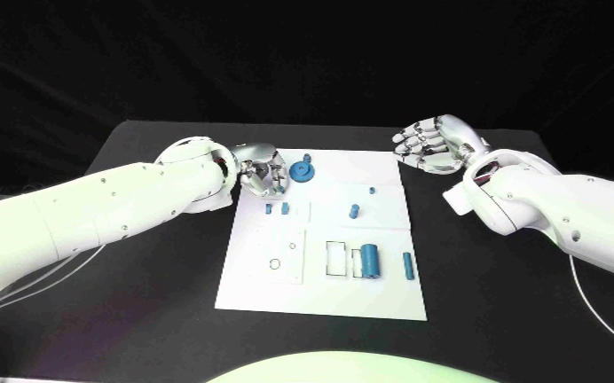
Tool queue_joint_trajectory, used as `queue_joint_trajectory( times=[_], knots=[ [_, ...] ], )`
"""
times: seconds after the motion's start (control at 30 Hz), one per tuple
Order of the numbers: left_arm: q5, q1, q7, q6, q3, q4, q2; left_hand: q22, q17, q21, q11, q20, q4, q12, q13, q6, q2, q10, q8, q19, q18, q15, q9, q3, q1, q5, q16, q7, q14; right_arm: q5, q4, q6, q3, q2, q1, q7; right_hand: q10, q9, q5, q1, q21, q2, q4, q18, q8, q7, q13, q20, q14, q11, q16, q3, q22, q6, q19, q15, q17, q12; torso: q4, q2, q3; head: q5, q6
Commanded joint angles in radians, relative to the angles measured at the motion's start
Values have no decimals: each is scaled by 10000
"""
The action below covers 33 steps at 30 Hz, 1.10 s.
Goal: Assemble the parts on the task board
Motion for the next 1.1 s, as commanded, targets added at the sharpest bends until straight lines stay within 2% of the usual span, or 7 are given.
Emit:
queue_joint_trajectory(
  times=[0.03, 0.33, 0.57, 0.93, 1.1],
  knots=[
    [-53, -36, -217, 349, -38, -29, 4, -21, -46, -16, 18, -23, -50, -67, -16, -92, -22, 71, -88, -40, -78, -4, -40, 4, -95, -17, 11, 24, -43, -42, 12, 17, 3, 5, -5, 86, 37, -5, 8, -104, -67, 6, -9, 121, -45, 41, -8, 30, -68, 27, -65, 65, -12, 63, -72, 7, -12, -35, -5, 3, -1, -4, -7],
    [-19, -38, -101, 133, -44, 11, -60, -85, -210, -79, 56, -4, -108, -233, -32, -340, -70, 113, -473, -123, -64, 30, -162, 55, -119, 1, -35, 98, -132, -28, -19, 11, 3, -10, -7, 85, 37, -5, 8, -104, -67, 6, -9, 121, -45, 41, -8, 30, -68, 27, -65, 65, -12, 63, -72, 7, -12, -35, 10, 0, -8, -20, -26],
    [34, -40, -23, 85, -44, 42, -82, -72, -185, -74, 54, -2, -109, -241, -30, -360, -74, 123, -508, -112, -66, 31, -174, 57, -127, -1, -28, 102, -118, -12, -35, 10, 3, -1, -12, 88, 37, -5, 8, -104, -67, 6, -9, 121, -45, 41, -8, 30, -68, 27, -65, 65, -12, 63, -72, 7, -12, -35, -2, -1, -13, -7, -20],
    [114, -44, 23, 73, -45, 60, -105, -39, -135, -61, 45, 2, -111, -251, -15, -429, -100, 171, -625, -79, -73, 25, -212, 55, -154, -9, -8, 112, -88, 29, -49, -158, 3, 4, -35, 170, 37, -6, 7, -128, -79, -2, -20, 122, -54, 44, -8, 38, -81, 31, -73, 72, -27, 60, -80, 13, -14, -52, 12, 0, -21, -3, 6],
    [123, -45, -17, 92, -44, 58, -126, -46, -159, -78, 36, 2, -100, -287, 9, -583, -149, 226, -866, -72, -70, 17, -290, 56, -210, -13, 0, 137, -82, 50, -50, -230, 3, -2, -42, 178, -8, -18, 3, -162, -98, -47, -44, 119, -92, 79, -12, 54, -117, 60, -95, 61, -50, 7, -97, 33, -22, -94, 13, 7, -10, 5, 0]
  ],
)
